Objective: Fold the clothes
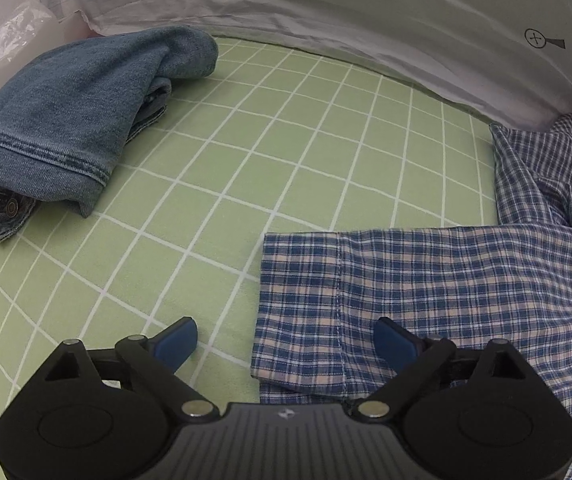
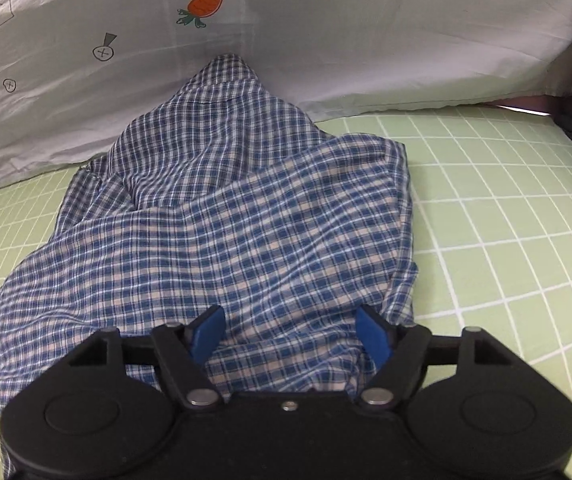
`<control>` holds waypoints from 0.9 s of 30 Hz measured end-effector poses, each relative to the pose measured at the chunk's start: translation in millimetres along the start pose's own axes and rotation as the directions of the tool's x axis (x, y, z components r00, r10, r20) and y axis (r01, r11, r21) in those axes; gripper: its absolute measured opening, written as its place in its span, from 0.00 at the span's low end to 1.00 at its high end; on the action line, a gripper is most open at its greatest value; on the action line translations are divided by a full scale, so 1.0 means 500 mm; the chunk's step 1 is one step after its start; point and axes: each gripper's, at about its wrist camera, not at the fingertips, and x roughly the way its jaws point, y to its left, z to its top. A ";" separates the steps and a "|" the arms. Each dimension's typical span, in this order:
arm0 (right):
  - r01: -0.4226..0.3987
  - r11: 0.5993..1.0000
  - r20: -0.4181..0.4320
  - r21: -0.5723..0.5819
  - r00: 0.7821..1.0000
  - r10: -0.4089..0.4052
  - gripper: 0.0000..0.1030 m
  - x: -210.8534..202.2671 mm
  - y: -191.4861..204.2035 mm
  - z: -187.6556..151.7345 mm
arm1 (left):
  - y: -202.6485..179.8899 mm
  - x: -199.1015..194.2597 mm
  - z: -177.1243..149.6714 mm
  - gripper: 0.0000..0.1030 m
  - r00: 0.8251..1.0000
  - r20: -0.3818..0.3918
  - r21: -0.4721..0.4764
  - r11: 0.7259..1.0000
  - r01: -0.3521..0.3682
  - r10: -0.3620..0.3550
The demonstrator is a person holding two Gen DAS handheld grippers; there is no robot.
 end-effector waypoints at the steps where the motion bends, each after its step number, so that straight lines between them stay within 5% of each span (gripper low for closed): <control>1: -0.001 1.000 0.002 0.000 1.000 0.001 0.68 0.001 0.001 0.002 | -0.001 0.000 0.000 0.92 1.000 0.002 0.004 1.000 0.000 0.000; 5: -0.003 1.000 0.003 0.001 1.000 0.003 0.51 0.008 -0.004 0.016 | -0.007 -0.001 -0.004 0.91 1.000 0.023 0.011 1.000 0.009 -0.009; 7: -0.006 1.000 -0.006 -0.005 1.000 0.006 0.32 0.017 -0.006 0.022 | -0.012 -0.002 -0.009 0.88 0.999 0.044 0.017 1.000 0.011 -0.011; 9: -0.014 1.000 -0.006 -0.005 1.000 0.014 0.11 0.024 -0.008 0.025 | -0.020 -0.008 -0.013 0.67 0.998 0.068 0.036 0.999 0.009 -0.011; 11: -0.024 1.000 0.010 -0.011 1.000 0.024 0.03 0.021 -0.007 0.026 | -0.024 -0.015 -0.012 0.45 0.995 0.091 0.050 0.998 0.029 -0.034; 13: -0.027 0.999 0.033 -0.023 0.999 0.027 0.01 0.014 -0.006 0.026 | -0.017 -0.015 -0.005 0.32 0.993 0.089 0.029 0.997 0.074 -0.076; 15: -0.033 0.999 0.060 -0.019 0.998 0.034 0.01 0.000 -0.011 0.027 | -0.007 -0.015 0.003 0.09 0.988 0.086 -0.004 0.992 0.127 -0.126; 22: -0.070 0.997 0.195 0.015 0.979 0.066 0.00 -0.073 -0.022 0.058 | 0.028 -0.094 0.042 0.07 0.957 0.216 -0.092 0.972 0.217 -0.193; 27: -0.080 0.996 0.228 0.026 0.971 0.072 0.01 -0.093 -0.015 0.084 | 0.041 -0.150 0.073 0.07 0.936 0.297 -0.065 0.974 0.217 -0.189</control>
